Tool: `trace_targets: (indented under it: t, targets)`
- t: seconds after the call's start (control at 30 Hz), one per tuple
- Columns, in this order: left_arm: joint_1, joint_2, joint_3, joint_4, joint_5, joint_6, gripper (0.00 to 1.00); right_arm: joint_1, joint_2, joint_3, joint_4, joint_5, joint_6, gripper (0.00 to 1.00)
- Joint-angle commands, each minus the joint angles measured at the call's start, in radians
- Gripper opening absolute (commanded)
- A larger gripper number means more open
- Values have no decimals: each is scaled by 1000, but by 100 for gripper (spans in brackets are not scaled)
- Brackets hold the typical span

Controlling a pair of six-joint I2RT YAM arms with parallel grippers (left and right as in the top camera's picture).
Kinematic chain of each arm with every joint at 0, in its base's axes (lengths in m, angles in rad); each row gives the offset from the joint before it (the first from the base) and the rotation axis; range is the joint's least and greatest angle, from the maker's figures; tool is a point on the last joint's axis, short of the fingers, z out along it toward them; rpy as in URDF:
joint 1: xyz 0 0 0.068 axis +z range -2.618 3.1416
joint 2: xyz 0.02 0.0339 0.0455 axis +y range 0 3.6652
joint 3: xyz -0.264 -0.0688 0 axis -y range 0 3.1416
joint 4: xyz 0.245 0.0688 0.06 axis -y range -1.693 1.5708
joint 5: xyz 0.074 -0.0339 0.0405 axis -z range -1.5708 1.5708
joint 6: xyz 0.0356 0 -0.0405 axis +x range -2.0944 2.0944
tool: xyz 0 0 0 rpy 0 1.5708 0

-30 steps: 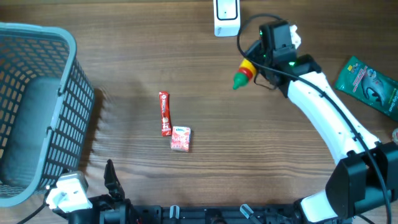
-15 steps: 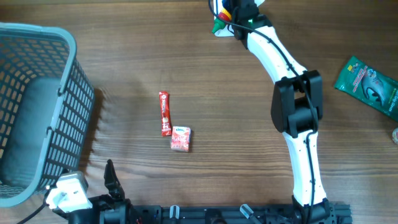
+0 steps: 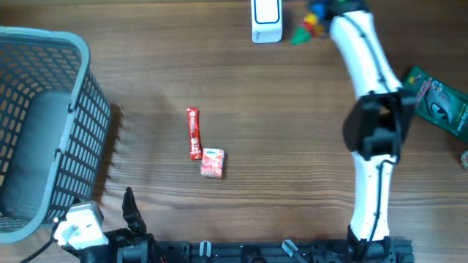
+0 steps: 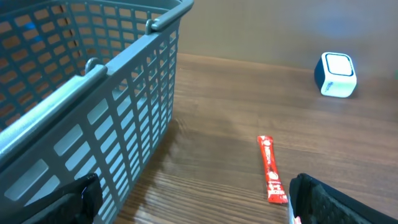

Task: Scan the item barcode
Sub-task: 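Carry the Sriracha bottle to the right edge and release it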

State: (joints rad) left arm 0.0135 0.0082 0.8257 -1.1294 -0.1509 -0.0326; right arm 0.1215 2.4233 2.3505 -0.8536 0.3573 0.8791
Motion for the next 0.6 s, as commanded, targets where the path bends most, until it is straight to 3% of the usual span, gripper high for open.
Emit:
trace_targets:
  t: [0.0, 0.13, 0.27, 0.3, 0.33, 0.37, 0.47, 0.57]
  targets:
    - [4, -3, 2, 2, 5, -6, 100, -208, -61, 28, -133, 80, 20, 18]
    - [4, -3, 2, 2, 5, -6, 100, -480, -48, 24, -292, 19, 117, 17]
    - [5, -3, 2, 2, 5, -6, 100, -642, -48, 24, -412, -449, 19, 8]
    - [5, -3, 2, 2, 5, -6, 100, -658, -48, 24, -419, -490, 19, 9]
    - [4, -3, 2, 2, 5, -6, 100, -669, -48, 24, -421, -439, 37, 21]
    - [4, -3, 2, 2, 5, -6, 100, -671, -46, 24, -435, -334, 92, 25]
    - [4, -3, 2, 2, 5, -6, 100, -673, -41, 1, -504, 19, 272, 29]
    - [4, -3, 2, 2, 5, -6, 100, -705, -41, -92, -488, 159, 310, 29]
